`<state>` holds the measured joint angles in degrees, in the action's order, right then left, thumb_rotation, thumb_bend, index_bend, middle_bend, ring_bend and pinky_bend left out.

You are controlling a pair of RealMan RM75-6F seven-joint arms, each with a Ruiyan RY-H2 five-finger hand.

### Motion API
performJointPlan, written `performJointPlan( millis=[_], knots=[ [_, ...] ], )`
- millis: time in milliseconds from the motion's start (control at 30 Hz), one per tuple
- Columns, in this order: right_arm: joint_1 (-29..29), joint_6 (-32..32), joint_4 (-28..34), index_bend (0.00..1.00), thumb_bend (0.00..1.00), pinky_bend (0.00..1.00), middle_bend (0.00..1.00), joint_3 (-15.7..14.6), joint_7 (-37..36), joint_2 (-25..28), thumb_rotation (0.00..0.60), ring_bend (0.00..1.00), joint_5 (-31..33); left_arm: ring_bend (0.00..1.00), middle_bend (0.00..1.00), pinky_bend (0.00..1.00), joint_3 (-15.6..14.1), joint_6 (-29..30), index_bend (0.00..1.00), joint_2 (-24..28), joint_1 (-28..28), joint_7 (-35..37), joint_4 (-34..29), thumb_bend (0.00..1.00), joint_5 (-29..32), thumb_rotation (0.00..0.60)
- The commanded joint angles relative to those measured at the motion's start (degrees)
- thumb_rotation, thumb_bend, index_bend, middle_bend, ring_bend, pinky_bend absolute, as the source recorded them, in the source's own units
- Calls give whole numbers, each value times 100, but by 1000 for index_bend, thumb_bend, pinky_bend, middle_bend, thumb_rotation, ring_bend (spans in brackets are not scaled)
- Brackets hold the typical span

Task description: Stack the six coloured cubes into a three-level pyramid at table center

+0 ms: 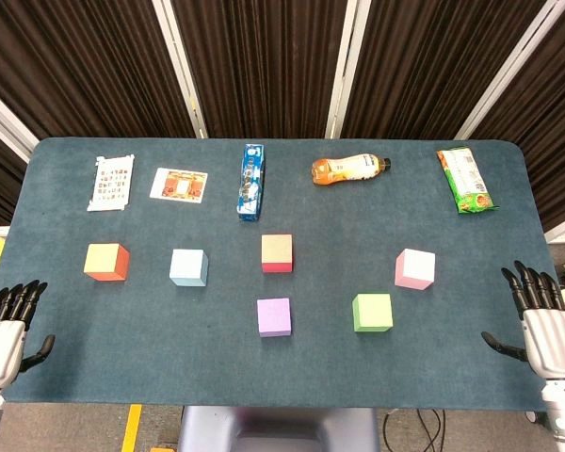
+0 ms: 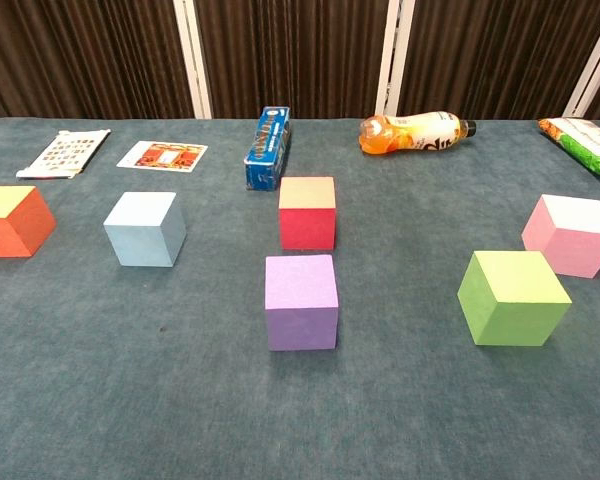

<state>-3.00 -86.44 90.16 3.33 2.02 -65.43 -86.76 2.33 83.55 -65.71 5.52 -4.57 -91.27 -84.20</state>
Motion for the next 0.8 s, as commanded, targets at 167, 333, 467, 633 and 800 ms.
performJointPlan(
  millis=[167,333,467,633,800],
  knots=[
    [17,-36,71,0,238,16,89,-10,-37,92,600,0,-43,12,72,38,19,41,57,-100,34,-17,41,366,-62,600],
    [80,-169,125,0,238,16,90,-7,-154,161,600,0,-88,21,74,39,84,68,66,-79,131,50,-5,364,-199,600],
    [85,-247,173,0,238,16,89,7,-208,231,600,0,-172,42,94,46,279,-142,84,-35,475,331,3,365,-355,600],
    [48,-306,252,0,238,16,89,27,-219,344,600,0,-315,65,122,85,567,-803,111,-6,1133,745,124,366,-386,600],
    [8,-323,326,0,238,16,89,43,-173,427,600,0,-407,77,134,111,795,-1773,132,-134,1897,934,457,366,-205,600]
  ],
)
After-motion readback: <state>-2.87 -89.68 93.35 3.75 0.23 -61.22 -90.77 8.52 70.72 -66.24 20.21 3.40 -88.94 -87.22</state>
